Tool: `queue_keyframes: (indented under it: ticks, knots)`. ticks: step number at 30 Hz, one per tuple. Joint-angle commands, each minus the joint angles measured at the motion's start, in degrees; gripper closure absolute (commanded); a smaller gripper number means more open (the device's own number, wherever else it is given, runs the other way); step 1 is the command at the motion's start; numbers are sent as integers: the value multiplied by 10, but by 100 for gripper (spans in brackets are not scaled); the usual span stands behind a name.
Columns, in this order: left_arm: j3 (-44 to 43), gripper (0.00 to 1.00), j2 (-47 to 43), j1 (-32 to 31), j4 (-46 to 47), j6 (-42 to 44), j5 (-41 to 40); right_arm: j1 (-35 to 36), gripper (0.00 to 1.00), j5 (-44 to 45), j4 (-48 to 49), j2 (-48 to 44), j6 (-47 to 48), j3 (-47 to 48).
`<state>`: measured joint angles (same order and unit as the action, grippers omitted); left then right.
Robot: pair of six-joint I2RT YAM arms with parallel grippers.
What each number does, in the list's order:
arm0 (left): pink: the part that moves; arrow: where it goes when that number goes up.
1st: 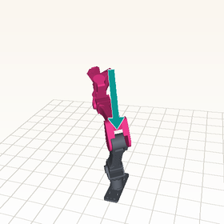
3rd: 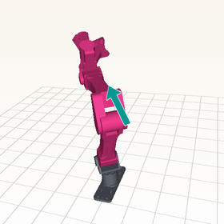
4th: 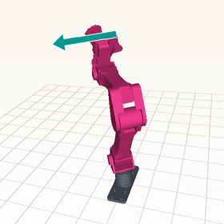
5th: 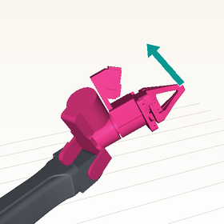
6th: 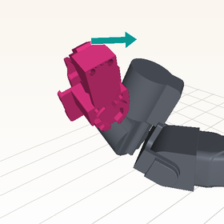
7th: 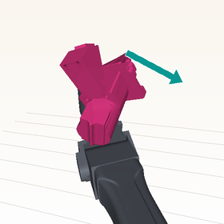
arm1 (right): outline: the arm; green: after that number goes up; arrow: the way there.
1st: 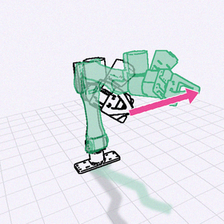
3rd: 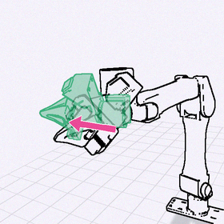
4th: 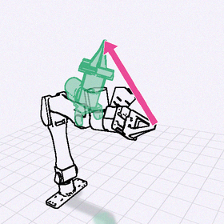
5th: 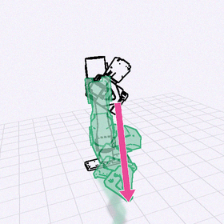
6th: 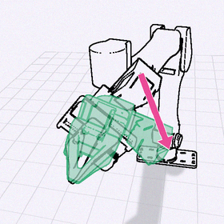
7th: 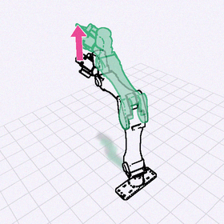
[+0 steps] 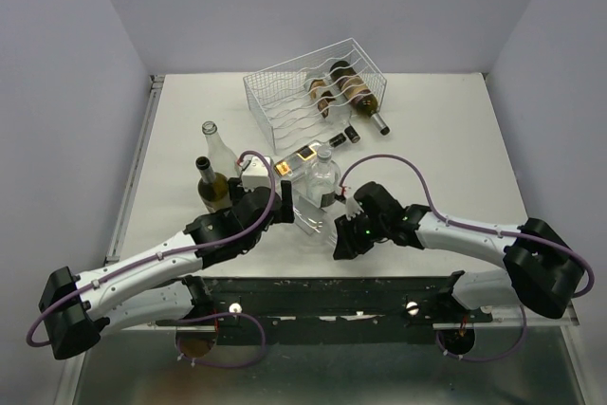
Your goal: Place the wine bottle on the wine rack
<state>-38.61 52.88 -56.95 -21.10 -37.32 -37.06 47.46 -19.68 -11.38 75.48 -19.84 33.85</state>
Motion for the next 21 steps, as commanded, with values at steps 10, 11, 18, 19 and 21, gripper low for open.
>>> queue_keyframes:
  ticks: [10,11,18,19,21]
  knots:
    - [-14,1,17,12,34,22,13,8,99,45,-39,26,-7,19]
    - [-13,1,21,13,36,21,19,14,99,53,-43,29,-7,19]
    - [-9,1,51,25,45,11,47,95,99,155,-44,49,-14,22]
    - [-9,1,52,29,46,10,50,104,99,167,-44,51,-16,23]
    - [-5,1,56,39,54,8,60,117,99,184,-47,52,-16,22]
